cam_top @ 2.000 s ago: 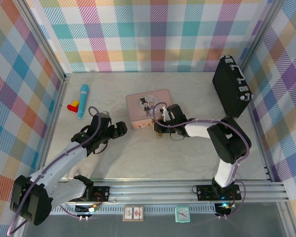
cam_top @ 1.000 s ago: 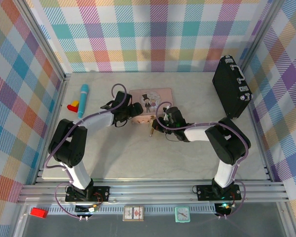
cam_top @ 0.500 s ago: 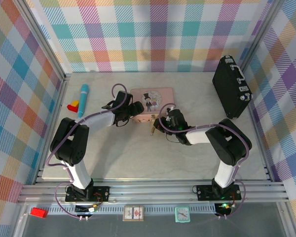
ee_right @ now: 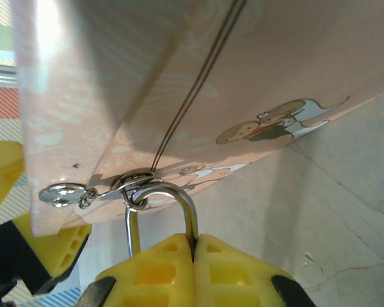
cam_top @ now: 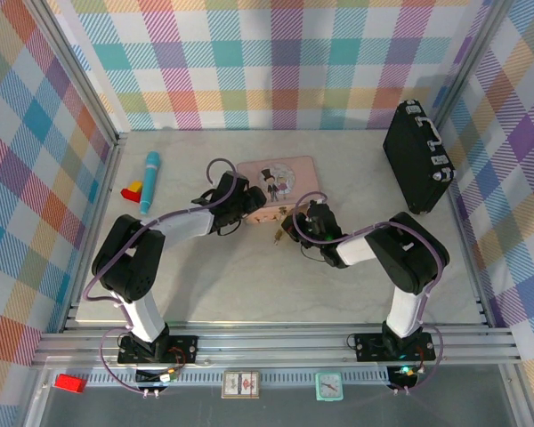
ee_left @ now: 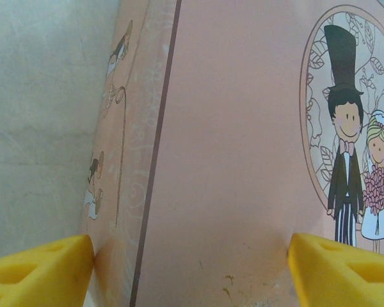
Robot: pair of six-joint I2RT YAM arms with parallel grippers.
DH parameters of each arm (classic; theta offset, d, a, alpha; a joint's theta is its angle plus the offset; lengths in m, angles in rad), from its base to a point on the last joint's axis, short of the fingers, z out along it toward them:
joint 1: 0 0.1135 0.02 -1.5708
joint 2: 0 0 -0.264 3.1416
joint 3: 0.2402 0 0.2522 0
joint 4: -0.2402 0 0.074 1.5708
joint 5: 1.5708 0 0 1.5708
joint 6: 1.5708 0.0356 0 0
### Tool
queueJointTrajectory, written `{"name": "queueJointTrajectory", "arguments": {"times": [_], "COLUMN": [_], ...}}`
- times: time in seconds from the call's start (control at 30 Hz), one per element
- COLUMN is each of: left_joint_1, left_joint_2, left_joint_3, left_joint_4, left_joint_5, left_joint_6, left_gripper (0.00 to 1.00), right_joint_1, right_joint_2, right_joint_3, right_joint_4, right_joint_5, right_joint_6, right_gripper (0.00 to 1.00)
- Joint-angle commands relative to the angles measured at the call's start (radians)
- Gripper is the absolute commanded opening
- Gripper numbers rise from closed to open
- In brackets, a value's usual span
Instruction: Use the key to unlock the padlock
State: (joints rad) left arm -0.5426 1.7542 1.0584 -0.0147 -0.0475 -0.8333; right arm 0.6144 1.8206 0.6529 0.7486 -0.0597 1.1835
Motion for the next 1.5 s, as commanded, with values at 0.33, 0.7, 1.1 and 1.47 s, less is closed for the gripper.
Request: {"name": "queueJointTrajectory", "arguments": {"times": [0.33, 0.7, 1.1, 1.47], "left_joint_1": [-0.1, -0.103, -0.114, -0.115], "left_joint_2": [-0.036, -0.033, -0.027, -0.013], "left_joint_3": [-0.04, -0.025, -0.035, -0.011], "left_joint_4": [-0.111, -0.128, -0.112, -0.136], "left_joint_5": [0.015, -0.01, 0.014, -0.001], "left_joint_6": [-0.043, -0.066, -0.078, -0.071], "left_gripper": [0.78, 0.78, 0.78, 0.79], "right_joint_1": [-0.046, -0.088, -0.094, -0.109], "right_joint_2": [-0.005, -0.002, 0.01, -0.018], "right_joint_3": [-0.026, -0.053, 0.005, 0.019], "right_joint_4": [-0.053, 0.005, -0.008, -0.066], "right_joint_5": [0.048, 0.036, 0.076, 0.162], "right_joint_6": [0.064, 0.129, 0.184, 0.28], "right_gripper": [0.0, 0.0, 0.0, 0.0]}}
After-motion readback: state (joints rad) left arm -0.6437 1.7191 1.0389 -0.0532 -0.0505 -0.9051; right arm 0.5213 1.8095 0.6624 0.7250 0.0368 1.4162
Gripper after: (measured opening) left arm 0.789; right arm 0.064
